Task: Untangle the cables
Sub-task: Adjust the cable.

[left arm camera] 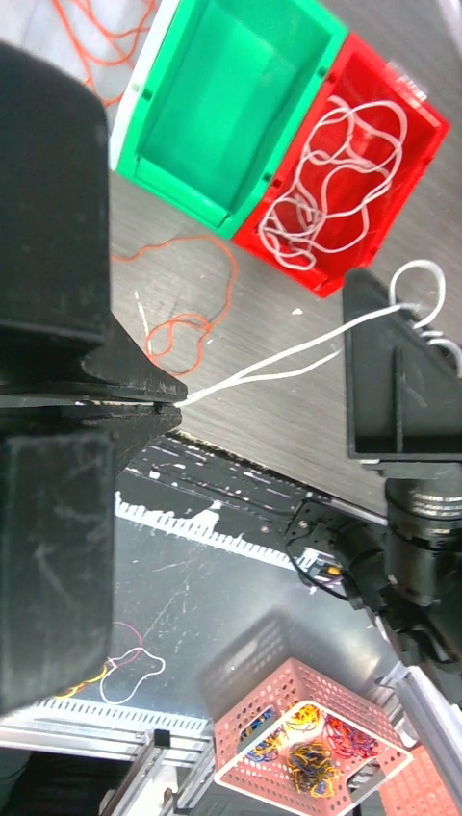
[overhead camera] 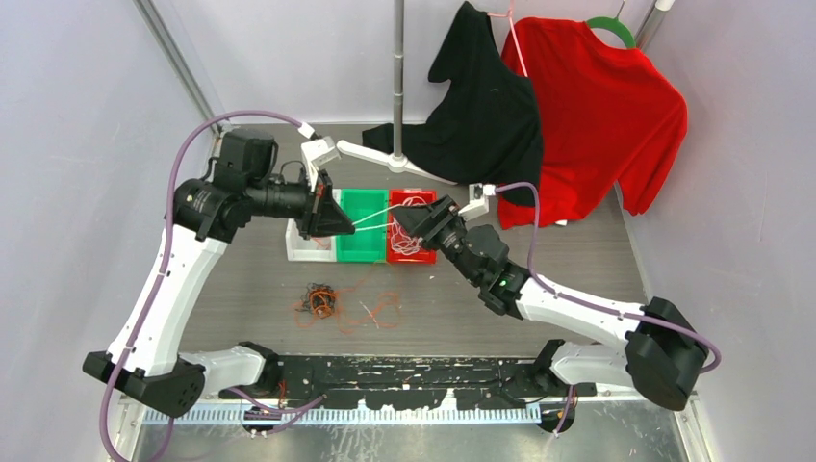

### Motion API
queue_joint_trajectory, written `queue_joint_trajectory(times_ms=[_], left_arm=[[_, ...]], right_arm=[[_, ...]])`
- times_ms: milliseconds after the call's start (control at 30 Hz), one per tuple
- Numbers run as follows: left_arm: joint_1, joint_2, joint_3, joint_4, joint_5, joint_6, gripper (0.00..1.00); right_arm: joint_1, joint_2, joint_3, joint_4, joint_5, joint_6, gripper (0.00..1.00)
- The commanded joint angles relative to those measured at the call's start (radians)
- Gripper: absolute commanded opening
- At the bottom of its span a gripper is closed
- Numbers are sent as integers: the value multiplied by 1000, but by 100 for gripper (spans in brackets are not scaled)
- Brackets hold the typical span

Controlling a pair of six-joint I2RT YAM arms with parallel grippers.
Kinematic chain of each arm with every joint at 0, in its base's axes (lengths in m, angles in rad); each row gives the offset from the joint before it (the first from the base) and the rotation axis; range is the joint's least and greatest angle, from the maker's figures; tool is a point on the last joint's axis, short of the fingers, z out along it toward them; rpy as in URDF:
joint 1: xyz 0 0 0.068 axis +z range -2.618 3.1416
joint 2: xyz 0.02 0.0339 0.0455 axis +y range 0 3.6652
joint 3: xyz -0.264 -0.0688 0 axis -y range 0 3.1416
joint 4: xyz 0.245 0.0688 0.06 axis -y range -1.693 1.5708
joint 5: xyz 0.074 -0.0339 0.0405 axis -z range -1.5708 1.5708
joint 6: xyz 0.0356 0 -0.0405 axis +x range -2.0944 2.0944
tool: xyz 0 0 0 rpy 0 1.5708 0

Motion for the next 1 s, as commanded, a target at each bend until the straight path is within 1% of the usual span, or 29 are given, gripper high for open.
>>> queue_joint_trajectory(times_ms=[0, 33, 100, 167, 233, 333, 400, 467, 600, 833, 967], left_arm=[[5, -67, -60, 0, 35, 30, 0], [5, -67, -68, 0, 20, 42, 0], [4, -68, -74, -1, -7, 64, 0], [5, -74, -79, 5, -40, 79, 0], [5, -80, -87, 17, -88, 91, 0], [5, -89, -112, 41, -200, 114, 0], [5, -95, -133, 62, -285, 125, 0], [5, -99, -146, 82, -327, 133, 0], [5, -103, -170, 90, -362, 168, 0], [5, -119, -212, 104, -438, 234, 0], [5, -116, -196, 94, -401, 218, 0]], right_arm=[[-50, 77, 87, 138, -212, 19, 64], [-50, 98, 112, 187, -294, 26, 59], [-50, 124, 143, 229, -405, 40, 51], [-50, 124, 137, 248, -455, 45, 46], [-50, 108, 98, 291, -471, 48, 43], [-51, 74, 48, 341, -519, 47, 42], [-51, 63, 44, 335, -575, 51, 42], [-51, 60, 47, 323, -621, 65, 42], [-54, 40, 33, 319, -637, 91, 42], [-68, -21, 20, 306, -652, 98, 47], [-70, -33, 45, 197, -644, 52, 45]])
